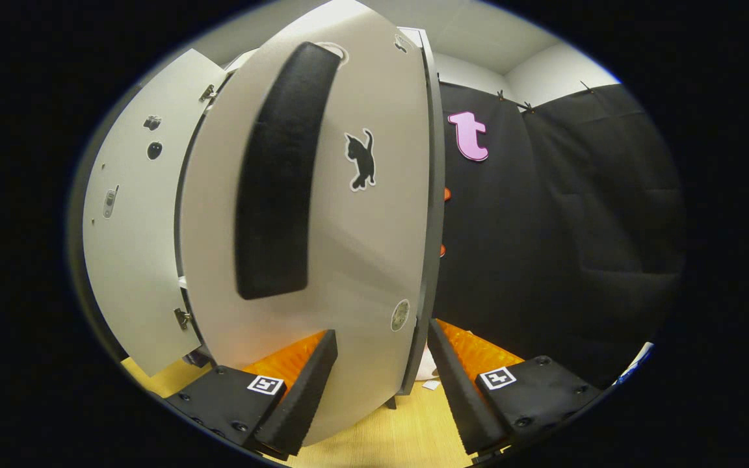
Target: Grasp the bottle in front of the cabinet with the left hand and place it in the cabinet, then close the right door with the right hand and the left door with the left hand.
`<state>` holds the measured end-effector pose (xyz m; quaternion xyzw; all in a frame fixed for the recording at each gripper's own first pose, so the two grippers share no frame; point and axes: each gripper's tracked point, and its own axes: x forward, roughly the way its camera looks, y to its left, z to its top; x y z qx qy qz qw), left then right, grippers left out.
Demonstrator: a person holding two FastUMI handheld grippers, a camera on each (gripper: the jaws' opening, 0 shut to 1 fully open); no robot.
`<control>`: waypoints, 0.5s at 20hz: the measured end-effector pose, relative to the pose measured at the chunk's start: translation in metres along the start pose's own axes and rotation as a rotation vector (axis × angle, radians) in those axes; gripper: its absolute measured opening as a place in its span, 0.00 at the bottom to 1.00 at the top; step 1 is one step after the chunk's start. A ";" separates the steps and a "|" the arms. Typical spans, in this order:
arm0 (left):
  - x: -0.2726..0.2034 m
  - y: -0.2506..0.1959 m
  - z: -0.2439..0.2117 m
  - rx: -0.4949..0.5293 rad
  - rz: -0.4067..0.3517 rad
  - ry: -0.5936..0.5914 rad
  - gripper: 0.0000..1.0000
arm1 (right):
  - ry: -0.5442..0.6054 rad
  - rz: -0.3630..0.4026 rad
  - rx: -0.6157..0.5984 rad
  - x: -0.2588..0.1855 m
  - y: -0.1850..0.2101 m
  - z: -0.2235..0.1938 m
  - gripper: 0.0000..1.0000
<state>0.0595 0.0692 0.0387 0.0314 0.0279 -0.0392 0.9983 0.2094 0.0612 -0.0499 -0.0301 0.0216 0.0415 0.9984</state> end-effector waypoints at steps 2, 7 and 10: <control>0.003 0.003 -0.002 -0.004 0.005 0.006 0.94 | 0.003 0.009 -0.003 0.016 0.006 -0.003 0.86; 0.009 0.019 -0.011 -0.010 0.042 0.026 0.93 | -0.003 0.019 -0.041 0.058 0.029 0.000 0.94; 0.012 0.028 -0.020 -0.020 0.062 0.041 0.93 | -0.003 0.011 -0.009 0.065 0.028 -0.002 0.93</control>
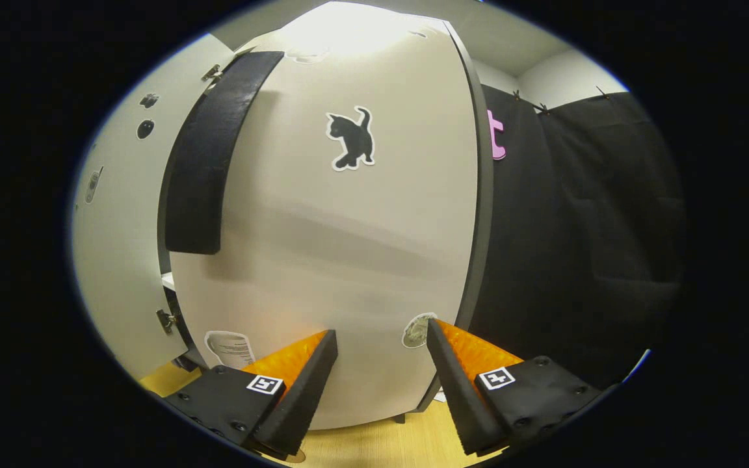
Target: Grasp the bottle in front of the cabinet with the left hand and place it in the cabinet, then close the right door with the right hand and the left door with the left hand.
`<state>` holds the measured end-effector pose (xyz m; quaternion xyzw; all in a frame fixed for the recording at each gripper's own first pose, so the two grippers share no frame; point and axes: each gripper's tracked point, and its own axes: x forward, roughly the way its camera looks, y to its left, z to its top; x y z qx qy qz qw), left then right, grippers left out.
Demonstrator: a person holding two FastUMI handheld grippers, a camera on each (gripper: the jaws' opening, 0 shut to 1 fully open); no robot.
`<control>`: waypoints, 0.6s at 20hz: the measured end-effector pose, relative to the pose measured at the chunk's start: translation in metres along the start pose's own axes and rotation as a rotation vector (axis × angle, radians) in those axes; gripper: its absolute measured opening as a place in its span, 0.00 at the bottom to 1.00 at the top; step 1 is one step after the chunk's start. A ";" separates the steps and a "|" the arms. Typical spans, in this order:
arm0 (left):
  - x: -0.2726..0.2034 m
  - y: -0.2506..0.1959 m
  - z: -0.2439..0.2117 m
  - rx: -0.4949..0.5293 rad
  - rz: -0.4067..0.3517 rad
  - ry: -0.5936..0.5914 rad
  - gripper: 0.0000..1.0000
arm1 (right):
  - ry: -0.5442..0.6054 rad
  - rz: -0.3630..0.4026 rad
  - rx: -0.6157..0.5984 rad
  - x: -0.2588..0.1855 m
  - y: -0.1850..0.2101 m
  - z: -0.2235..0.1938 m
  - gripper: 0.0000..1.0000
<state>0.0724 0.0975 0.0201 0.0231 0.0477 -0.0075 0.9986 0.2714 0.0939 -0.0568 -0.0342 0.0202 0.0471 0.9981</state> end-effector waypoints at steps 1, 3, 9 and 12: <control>0.002 0.002 -0.002 -0.003 0.006 0.004 0.93 | 0.001 0.001 0.013 0.002 0.000 0.001 0.93; 0.006 0.008 -0.007 -0.005 0.019 0.012 0.95 | 0.002 0.003 0.018 0.002 0.001 0.001 0.93; 0.020 0.028 -0.022 -0.002 0.056 0.031 0.95 | 0.043 0.017 0.045 -0.004 0.001 0.002 0.94; 0.027 0.036 -0.028 -0.004 0.071 0.039 0.95 | 0.047 0.015 0.085 -0.017 -0.007 0.013 0.95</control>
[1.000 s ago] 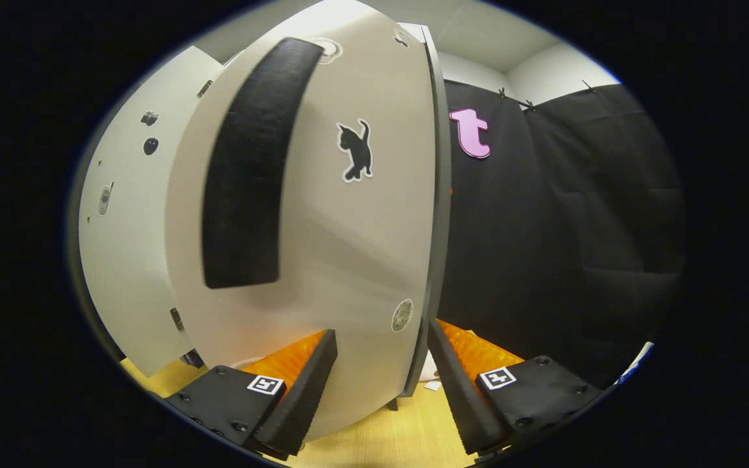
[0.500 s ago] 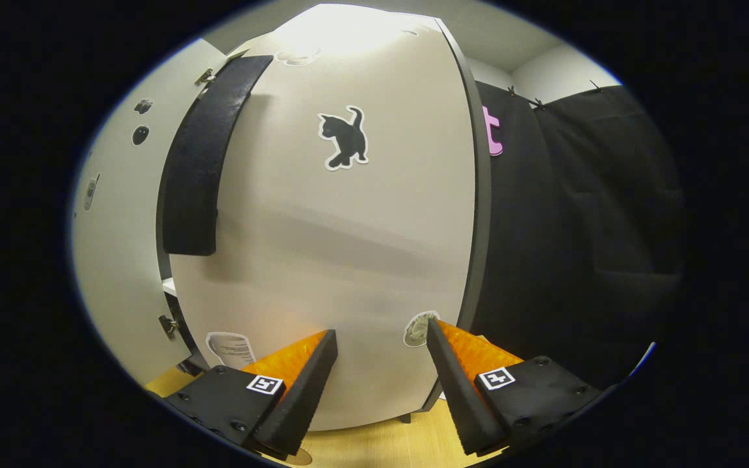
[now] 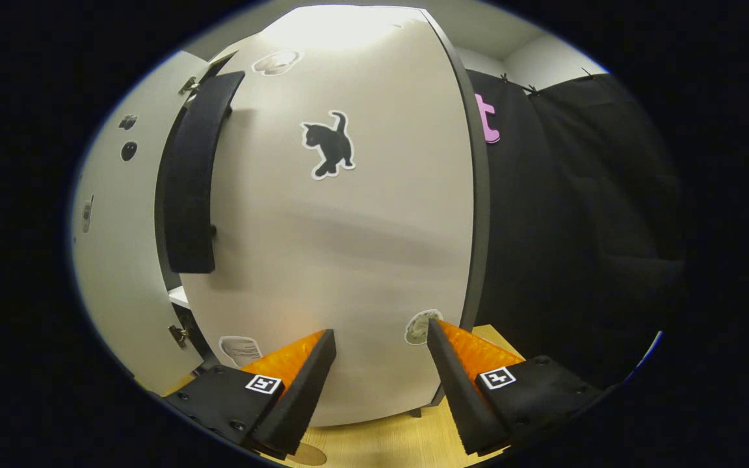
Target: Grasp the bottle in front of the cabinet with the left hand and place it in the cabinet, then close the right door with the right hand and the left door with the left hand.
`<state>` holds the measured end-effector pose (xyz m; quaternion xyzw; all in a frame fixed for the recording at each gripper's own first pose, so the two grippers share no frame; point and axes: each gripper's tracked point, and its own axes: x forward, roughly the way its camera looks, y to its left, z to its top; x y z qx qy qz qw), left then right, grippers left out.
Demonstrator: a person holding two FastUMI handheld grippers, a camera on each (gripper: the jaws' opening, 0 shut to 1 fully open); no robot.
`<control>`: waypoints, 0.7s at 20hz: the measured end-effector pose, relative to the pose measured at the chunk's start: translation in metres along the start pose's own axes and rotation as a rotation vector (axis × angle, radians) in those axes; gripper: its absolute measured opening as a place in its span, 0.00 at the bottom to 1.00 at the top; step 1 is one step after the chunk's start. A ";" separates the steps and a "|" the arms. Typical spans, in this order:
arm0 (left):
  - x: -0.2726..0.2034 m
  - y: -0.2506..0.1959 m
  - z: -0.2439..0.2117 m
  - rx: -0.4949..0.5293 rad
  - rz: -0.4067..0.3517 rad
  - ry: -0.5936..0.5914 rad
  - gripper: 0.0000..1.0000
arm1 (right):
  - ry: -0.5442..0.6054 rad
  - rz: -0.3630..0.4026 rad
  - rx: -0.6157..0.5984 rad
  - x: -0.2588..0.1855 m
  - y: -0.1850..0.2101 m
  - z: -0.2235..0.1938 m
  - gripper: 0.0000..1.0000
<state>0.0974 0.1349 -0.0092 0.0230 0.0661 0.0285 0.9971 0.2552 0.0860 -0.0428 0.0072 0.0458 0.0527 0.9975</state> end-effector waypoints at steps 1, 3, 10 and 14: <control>0.004 0.004 -0.003 0.001 0.007 0.005 0.95 | 0.004 -0.009 0.002 -0.007 -0.005 0.004 0.95; 0.009 0.010 -0.010 -0.001 0.019 0.015 0.95 | 0.017 -0.030 -0.008 -0.020 -0.019 0.013 0.95; 0.029 0.049 -0.025 0.014 0.099 0.014 0.95 | -0.023 -0.031 0.011 -0.076 -0.052 0.066 0.95; 0.047 0.070 -0.041 0.007 0.134 0.043 0.95 | -0.038 -0.049 -0.041 -0.106 -0.070 0.086 0.96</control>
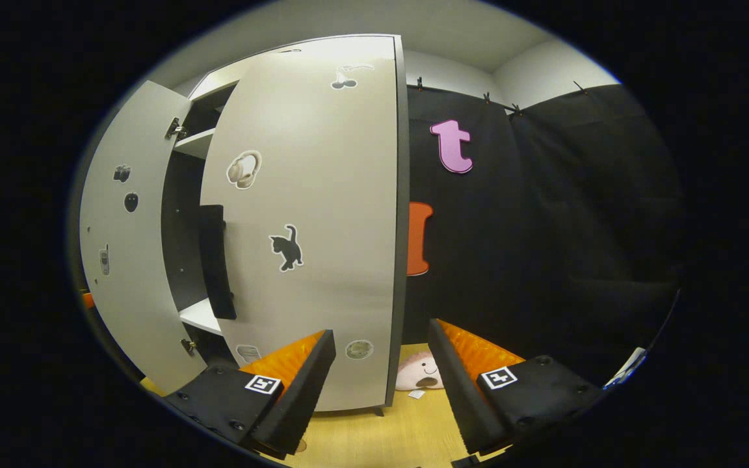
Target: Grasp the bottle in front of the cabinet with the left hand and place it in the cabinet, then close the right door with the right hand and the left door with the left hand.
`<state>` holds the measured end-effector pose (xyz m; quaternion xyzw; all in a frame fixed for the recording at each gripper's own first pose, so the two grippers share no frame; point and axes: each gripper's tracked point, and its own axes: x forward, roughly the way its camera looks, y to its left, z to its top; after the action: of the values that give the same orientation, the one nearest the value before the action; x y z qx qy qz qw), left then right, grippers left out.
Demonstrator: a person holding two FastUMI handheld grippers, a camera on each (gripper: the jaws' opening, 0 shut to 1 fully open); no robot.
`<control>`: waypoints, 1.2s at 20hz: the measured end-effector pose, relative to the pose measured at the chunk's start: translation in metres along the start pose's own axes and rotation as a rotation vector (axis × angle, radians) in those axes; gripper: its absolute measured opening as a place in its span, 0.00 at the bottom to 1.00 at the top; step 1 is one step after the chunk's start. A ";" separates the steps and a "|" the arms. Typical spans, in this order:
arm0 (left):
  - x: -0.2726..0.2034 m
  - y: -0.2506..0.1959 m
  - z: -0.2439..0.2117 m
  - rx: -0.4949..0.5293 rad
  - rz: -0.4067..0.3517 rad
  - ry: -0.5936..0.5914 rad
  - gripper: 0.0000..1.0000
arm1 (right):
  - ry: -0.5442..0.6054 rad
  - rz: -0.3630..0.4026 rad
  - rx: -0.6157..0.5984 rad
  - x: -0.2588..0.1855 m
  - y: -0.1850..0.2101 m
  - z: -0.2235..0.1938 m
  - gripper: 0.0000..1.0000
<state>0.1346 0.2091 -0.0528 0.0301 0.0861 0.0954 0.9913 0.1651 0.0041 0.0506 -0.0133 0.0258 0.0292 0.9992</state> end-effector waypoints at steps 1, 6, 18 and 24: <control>0.006 0.002 -0.004 0.001 0.001 0.002 0.95 | 0.004 -0.001 0.000 -0.006 -0.003 0.002 0.95; 0.029 -0.001 -0.013 0.022 -0.020 -0.005 0.96 | -0.021 0.004 0.020 -0.038 -0.015 0.024 0.96; 0.034 -0.031 -0.027 -0.003 -0.101 0.019 0.95 | -0.094 -0.048 0.020 -0.099 -0.048 0.052 0.96; 0.029 -0.040 -0.028 -0.009 -0.103 0.028 0.95 | -0.113 -0.053 0.026 -0.115 -0.054 0.054 0.95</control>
<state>0.1647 0.1768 -0.0883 0.0201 0.1011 0.0449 0.9937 0.0567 -0.0549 0.1124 0.0005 -0.0305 0.0029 0.9995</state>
